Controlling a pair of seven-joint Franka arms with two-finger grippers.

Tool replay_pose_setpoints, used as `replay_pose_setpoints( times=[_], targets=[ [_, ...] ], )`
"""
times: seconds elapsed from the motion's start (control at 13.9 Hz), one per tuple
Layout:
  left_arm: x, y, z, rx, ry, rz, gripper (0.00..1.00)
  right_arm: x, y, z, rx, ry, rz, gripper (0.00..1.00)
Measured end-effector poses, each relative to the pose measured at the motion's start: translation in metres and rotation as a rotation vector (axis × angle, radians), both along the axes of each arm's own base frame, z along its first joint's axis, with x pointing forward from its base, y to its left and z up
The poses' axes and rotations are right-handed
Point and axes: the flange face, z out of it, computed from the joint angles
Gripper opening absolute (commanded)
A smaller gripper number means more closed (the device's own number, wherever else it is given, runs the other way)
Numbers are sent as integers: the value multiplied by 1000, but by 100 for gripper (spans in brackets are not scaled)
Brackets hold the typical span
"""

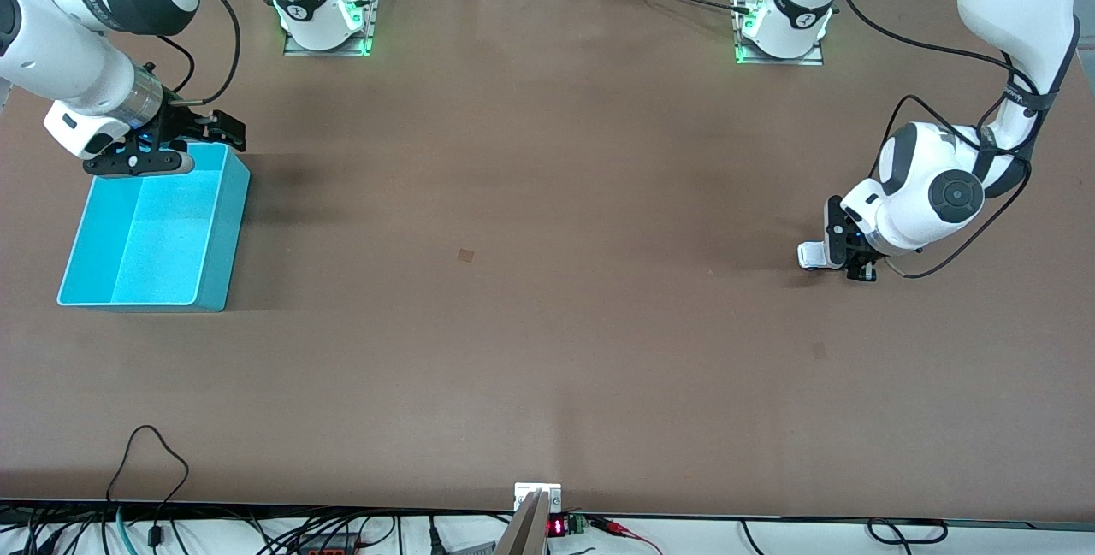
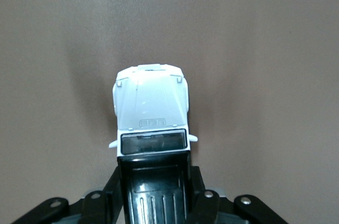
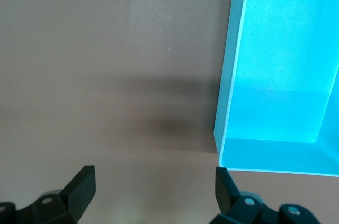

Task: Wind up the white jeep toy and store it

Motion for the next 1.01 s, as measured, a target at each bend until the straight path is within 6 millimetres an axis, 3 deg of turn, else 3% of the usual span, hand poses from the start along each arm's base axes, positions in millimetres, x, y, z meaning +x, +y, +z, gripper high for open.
replay_pose_setpoints(
  times=[1.01],
  targets=[
    [-3,51,0,-5,-3,37,27,0,0,0,0,4,0,100]
  ],
)
